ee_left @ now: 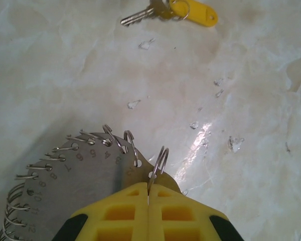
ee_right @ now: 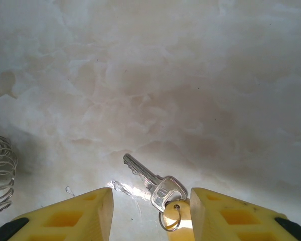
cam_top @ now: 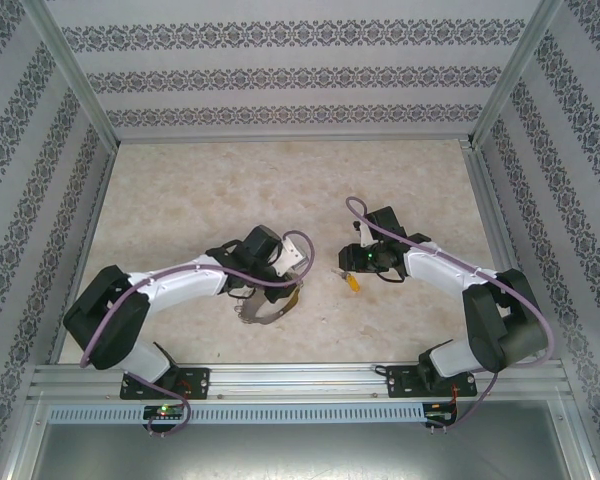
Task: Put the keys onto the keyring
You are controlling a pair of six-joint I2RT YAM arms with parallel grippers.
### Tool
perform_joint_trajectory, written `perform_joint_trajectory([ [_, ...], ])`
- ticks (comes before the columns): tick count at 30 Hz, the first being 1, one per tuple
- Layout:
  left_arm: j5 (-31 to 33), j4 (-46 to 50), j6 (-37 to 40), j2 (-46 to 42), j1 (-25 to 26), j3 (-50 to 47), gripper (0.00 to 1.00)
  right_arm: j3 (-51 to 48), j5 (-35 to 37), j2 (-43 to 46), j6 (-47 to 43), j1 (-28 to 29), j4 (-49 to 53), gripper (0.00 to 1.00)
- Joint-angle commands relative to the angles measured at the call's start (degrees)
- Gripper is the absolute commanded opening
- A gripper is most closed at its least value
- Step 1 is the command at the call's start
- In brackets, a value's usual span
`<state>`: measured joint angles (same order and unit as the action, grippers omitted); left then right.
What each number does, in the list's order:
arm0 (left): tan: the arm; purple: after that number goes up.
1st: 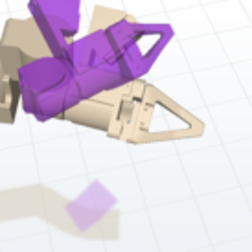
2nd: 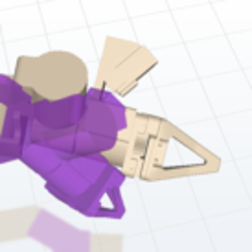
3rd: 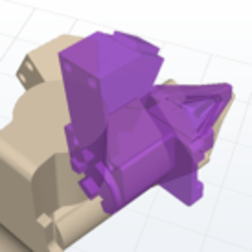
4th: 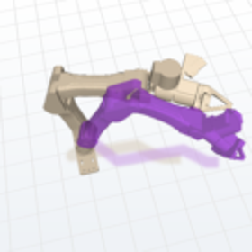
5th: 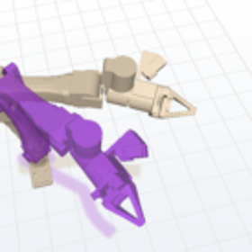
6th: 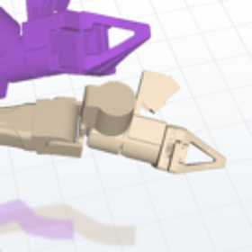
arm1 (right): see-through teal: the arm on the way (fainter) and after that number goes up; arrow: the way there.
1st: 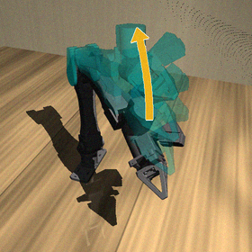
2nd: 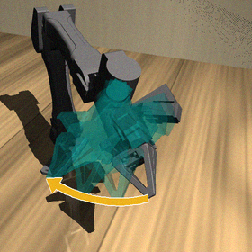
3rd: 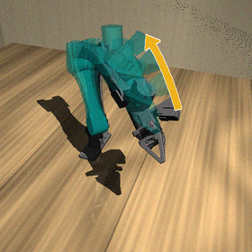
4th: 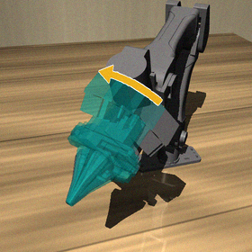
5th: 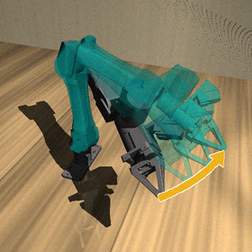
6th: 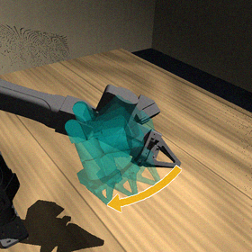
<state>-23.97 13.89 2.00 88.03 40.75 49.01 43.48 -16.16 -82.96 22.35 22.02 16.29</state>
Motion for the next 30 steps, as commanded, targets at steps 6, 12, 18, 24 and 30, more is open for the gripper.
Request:
perform_joint_trajectory([
  [6, 3.35, 13.73, 2.53, 4.79, -0.5, 7.76, 0.0, 2.04, -0.86, 0.93, -0.12, 0.4, -0.08, 0.45],
  [12, 6.65, 20.1, 3.96, 7.84, -0.5, 12.15, 0.0, 1.7, -0.8, 1.18, -0.42, -0.14, -0.23, 0.45],
  [18, 13.64, 24.54, 5.56, 9.08, 0.27, 15.15, 0.0, 0.91, -0.89, 1.7, -0.46, -0.82, -0.62, 0.45],
  [24, 19.69, 25.79, 6.38, 10.29, 2.37, 16.64, 0.0, 0.9, -0.97, 1.51, -0.53, -1.18, -1.01, 0.45],
  [30, 21.9, 28.06, 7.57, 13.36, 3.96, 18.26, 0.0, 0.99, -0.98, 1.51, -0.6, -1.54, -1.07, 0.45],
])
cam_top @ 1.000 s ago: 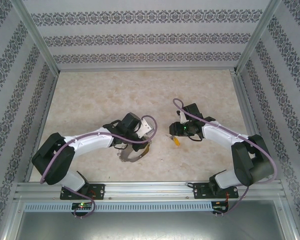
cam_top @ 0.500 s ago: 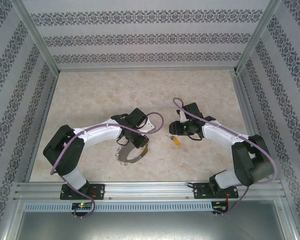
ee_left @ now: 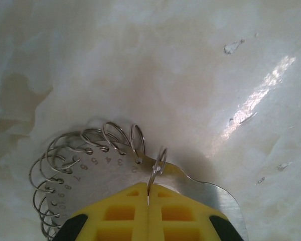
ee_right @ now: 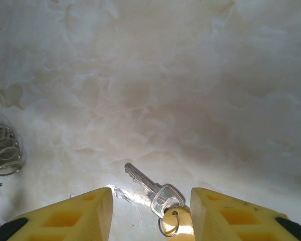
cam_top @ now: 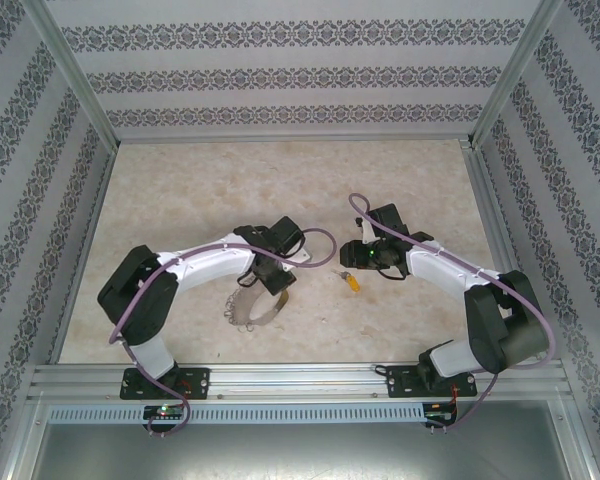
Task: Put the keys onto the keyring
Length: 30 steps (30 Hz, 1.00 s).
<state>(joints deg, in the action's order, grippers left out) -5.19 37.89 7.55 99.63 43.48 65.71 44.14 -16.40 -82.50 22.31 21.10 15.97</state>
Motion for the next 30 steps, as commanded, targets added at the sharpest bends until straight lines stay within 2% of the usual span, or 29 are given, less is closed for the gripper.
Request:
perform_joint_trajectory([
  [1, 3.29, 4.4, 2.18, 2.33, 1.42, 1.87, 0.0, 0.42, -0.69, 1.05, -0.53, -0.68, -0.67, 0.45],
  [6, 3.32, 5.26, 2.78, 4.01, 2.04, 2.76, 0.0, 0.46, -0.69, 1.24, -0.51, -0.76, -0.61, 0.45],
  [11, 6.3, 7.97, 3.96, 6.72, 3.4, 4.42, 0.0, 0.42, -0.74, 1.18, -0.51, -0.96, -0.59, 0.45],
  [20, 5.46, 6.94, 3.61, 6.16, 3.78, 4.28, 0.0, 0.29, -0.54, 1.31, -0.51, -1.24, -0.54, 0.47],
  [25, 4.66, 5.34, 2.28, 3.65, 3.55, 3.4, 0.14, 0.24, -0.64, 1.55, -0.44, -1.24, -0.53, 0.49],
  [30, 0.13, -2.66, -2.94, -7.35, 0.18, -1.41, 0.34, -0.02, -0.82, 2.42, -0.22, -1.24, -0.47, 0.5],
])
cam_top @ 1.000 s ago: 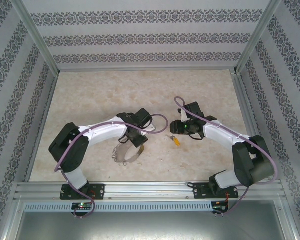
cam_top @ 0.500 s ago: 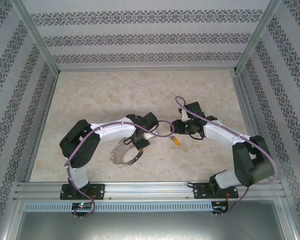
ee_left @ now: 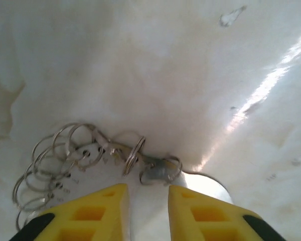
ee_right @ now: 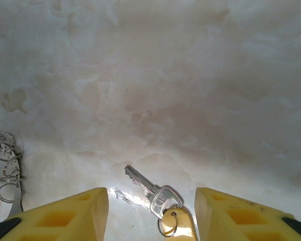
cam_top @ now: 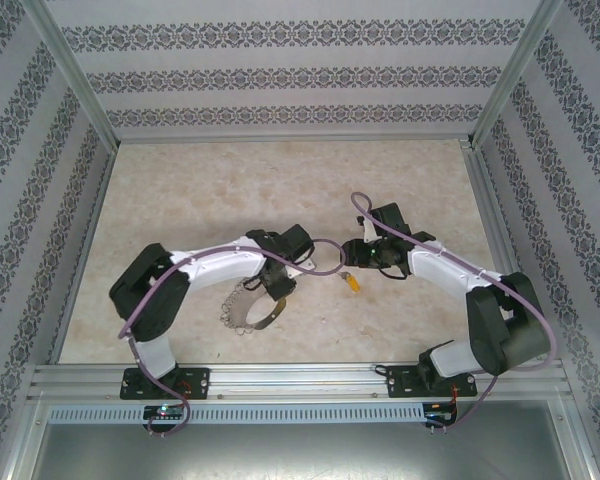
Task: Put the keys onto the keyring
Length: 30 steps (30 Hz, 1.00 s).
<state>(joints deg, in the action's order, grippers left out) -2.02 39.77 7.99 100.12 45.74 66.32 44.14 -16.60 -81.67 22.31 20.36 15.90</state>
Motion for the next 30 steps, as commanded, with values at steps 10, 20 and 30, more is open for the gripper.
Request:
perform_joint_trajectory([
  [10, -22.74, -24.42, -14.94, -22.61, -13.02, -15.98, 0.44, -0.06, -3.09, 2.0, -0.8, 4.93, -2.63, 0.53],
  [20, -23.88, -42.33, -28.19, -24.1, -16.75, -26.33, 0.51, 2.37, -1.27, -3.73, -3.79, 17.69, -3.5, 0.65],
  [30, -22.13, -44.24, -30.79, -26.43, -18.77, -29.6, 0.52, 8.27, 5.29, -12.76, -5.16, 26.2, -2.66, 0.71],
])
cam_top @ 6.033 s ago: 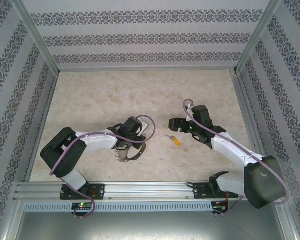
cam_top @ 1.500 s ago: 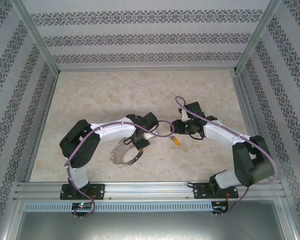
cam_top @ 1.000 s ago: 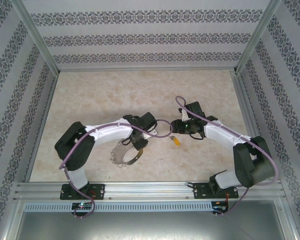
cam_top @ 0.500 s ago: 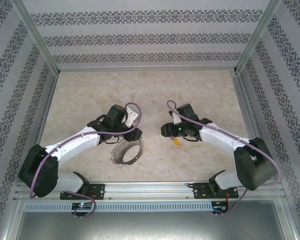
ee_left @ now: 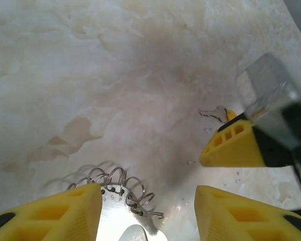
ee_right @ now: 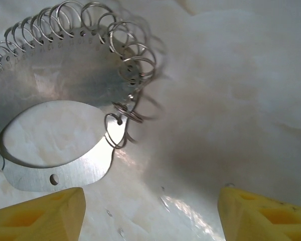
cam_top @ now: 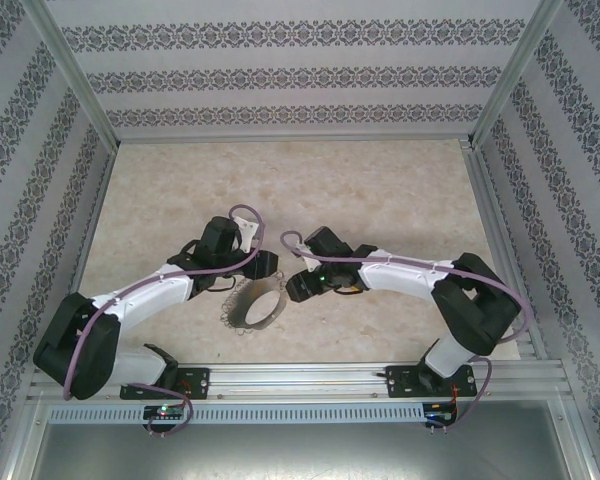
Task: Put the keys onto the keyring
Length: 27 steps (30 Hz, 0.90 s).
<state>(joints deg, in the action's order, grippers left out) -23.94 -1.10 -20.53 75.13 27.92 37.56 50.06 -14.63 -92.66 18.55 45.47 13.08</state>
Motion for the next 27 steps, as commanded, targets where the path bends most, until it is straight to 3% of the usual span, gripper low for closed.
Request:
perform_joint_trajectory([
  [1, -0.31, -3.38, -2.24, -1.45, -0.98, -0.88, 0.52, 2.82, 3.69, -2.42, -1.57, 1.4, 0.21, 0.71],
  [16, -5.56, -3.6, -0.84, -2.32, -1.11, -3.43, 0.52, 5.38, 6.55, -7.16, -1.67, 1.62, 1.06, 0.7],
  [21, -7.01, 0.81, 2.92, -1.64, 0.48, -2.04, 0.51, 0.86, 4.45, 2.53, -0.26, -1.1, 0.85, 0.7],
  [27, -5.55, 12.58, 11.59, 4.49, 7.44, 5.59, 0.48, -7.11, 3.6, 13.81, 1.05, -9.35, 1.5, 0.71],
])
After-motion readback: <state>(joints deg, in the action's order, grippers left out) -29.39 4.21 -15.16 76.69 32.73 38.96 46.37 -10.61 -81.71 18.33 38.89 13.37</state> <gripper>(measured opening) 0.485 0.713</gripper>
